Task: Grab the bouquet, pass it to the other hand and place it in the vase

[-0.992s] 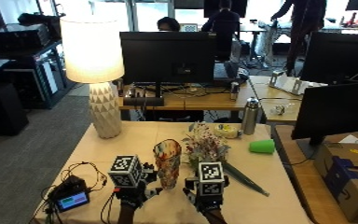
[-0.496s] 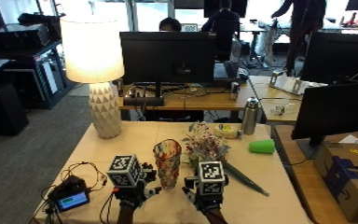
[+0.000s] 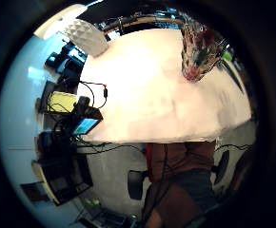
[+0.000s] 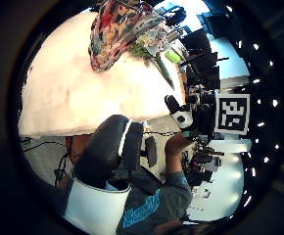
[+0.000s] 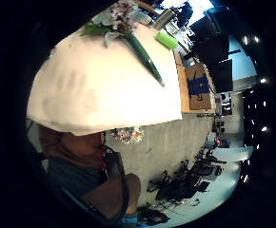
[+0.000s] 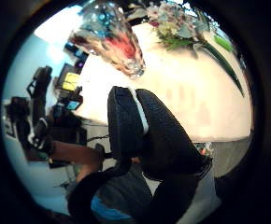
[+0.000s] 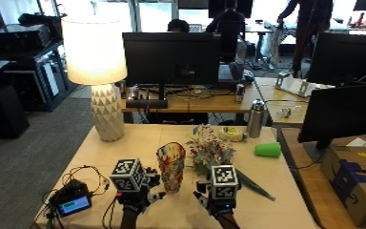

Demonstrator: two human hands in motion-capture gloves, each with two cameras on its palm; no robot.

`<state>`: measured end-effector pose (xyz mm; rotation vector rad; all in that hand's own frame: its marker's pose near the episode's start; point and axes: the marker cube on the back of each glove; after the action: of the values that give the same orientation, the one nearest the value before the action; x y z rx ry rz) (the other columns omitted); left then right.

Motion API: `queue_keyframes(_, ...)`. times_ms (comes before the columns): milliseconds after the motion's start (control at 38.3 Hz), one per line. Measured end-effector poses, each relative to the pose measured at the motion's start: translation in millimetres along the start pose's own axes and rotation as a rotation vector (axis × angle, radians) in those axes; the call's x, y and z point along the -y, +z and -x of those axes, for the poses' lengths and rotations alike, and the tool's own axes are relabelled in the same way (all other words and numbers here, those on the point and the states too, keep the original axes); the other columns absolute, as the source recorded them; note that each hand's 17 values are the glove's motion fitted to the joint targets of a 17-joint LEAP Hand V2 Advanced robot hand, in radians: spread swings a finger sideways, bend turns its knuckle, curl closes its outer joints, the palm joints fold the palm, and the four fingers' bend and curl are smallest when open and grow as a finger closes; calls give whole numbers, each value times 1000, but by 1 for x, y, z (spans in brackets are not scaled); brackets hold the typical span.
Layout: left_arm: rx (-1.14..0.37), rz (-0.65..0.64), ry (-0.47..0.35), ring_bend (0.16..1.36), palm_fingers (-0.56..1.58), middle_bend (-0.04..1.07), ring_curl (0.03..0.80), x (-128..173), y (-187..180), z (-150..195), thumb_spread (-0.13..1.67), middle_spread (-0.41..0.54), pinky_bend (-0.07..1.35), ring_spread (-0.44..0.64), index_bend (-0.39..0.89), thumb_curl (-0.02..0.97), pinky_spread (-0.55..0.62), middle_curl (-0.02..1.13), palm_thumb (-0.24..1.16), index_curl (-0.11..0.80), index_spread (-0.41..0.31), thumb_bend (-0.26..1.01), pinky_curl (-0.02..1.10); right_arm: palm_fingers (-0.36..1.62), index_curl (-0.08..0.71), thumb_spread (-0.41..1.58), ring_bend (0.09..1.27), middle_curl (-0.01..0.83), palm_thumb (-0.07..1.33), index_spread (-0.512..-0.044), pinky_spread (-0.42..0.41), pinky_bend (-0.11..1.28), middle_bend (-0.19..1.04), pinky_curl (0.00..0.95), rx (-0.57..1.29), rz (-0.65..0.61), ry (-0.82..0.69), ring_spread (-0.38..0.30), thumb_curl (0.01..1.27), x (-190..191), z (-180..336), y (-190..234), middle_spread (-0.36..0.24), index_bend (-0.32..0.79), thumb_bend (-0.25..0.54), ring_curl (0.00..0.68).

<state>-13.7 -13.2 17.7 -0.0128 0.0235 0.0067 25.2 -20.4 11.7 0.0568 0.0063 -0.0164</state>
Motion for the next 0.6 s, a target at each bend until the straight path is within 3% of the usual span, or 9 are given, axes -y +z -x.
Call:
queue_keyframes(261,-6,6,5,584,160,247,239,-2,3,-2,1021,23,190,370,149,262,554,310,227,264,-116,-26,222,45,219,1216,251,289,279,-391,338,508,226,321,-37,-11,107,195,205,14,-79,4,36,123,-25,194)
queue_keyframes(600,-17,43,-1,589,149,242,248,-7,7,-8,1024,25,189,376,148,276,550,331,224,280,-117,-26,244,-59,195,1139,266,297,240,-387,339,588,186,353,-31,-20,153,204,221,78,-173,55,63,94,-26,214)
